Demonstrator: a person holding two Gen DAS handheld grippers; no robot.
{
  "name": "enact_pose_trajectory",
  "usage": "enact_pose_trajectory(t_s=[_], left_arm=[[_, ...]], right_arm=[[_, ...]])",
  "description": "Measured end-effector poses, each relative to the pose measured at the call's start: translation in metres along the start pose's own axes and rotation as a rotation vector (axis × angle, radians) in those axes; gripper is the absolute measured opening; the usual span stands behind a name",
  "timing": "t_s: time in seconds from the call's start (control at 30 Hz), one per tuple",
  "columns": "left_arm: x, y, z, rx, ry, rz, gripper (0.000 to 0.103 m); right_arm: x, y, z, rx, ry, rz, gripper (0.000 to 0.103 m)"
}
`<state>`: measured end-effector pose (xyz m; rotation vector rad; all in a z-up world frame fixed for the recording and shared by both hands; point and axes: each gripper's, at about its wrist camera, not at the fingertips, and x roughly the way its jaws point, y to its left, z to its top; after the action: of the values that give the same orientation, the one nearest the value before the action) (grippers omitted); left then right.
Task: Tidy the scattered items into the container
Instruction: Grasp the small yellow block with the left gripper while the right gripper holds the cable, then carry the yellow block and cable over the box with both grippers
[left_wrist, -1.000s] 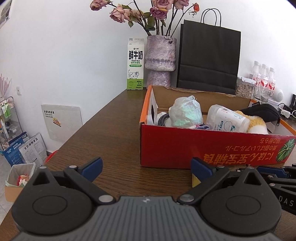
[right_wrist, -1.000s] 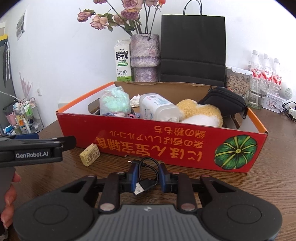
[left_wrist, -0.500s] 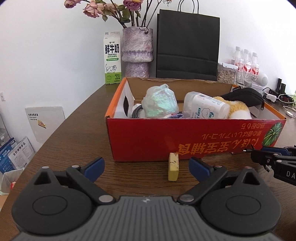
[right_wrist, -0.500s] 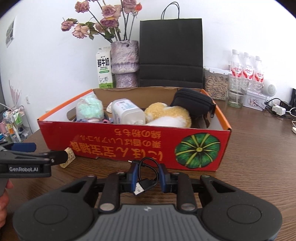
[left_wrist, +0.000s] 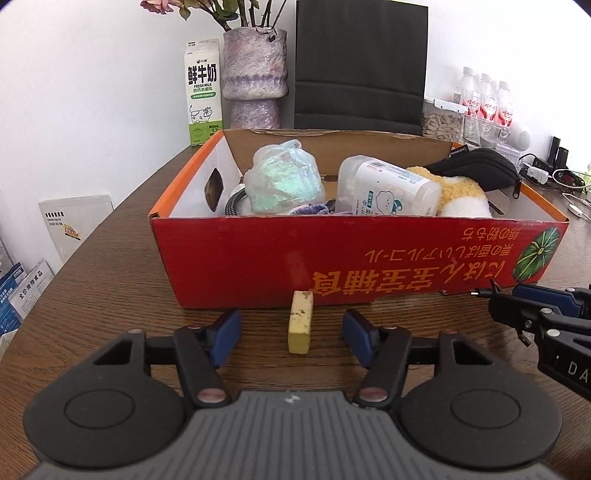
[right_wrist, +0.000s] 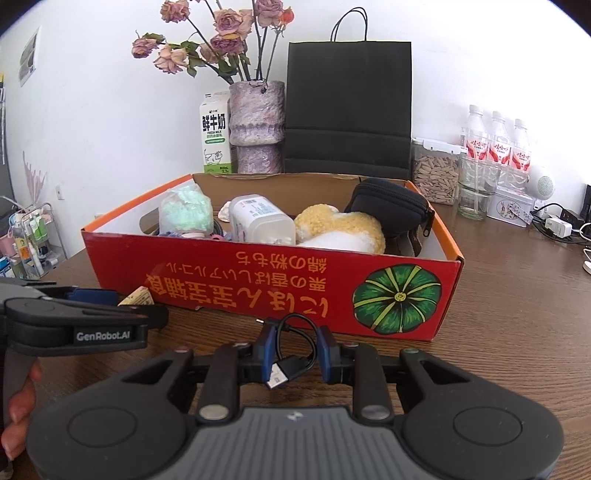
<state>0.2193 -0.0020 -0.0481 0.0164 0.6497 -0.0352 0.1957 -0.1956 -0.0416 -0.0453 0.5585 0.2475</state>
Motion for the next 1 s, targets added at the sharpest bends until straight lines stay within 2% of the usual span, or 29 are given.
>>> enact_pose_trajectory(t_s=[0.07,0.13,0.17,0.33,0.77,1.0], left_arm=[[-0.001,-0.002,0.000,0.001,-0.005,-0.005,0.047],[-0.003,-0.005,-0.001,0.010,-0.011,-0.019,0.026],[-0.004,-0.007,-0.001,0.013,-0.014,-0.019,0.012],[-0.011,-0.007,-0.004,-0.010,-0.036,-0.059,0.012],[-0.024,-0.001,-0.007,-0.042,-0.099,-0.068,0.012],[-0.029,0.002,-0.009,-0.055,-0.127,-0.071,0.012]], right_arm=[[0.000,0.001,0.000,-0.003,-0.001,-0.001,0.023],[-0.001,0.001,0.000,-0.003,-0.001,-0.001,0.023],[-0.001,0.002,0.000,-0.003,-0.001,-0.001,0.023],[-0.001,0.002,0.000,-0.006,-0.005,-0.001,0.023],[-0.005,0.005,-0.001,-0.021,-0.031,-0.001,0.023],[-0.021,0.012,-0.004,-0.050,-0.127,0.020,0.023]])
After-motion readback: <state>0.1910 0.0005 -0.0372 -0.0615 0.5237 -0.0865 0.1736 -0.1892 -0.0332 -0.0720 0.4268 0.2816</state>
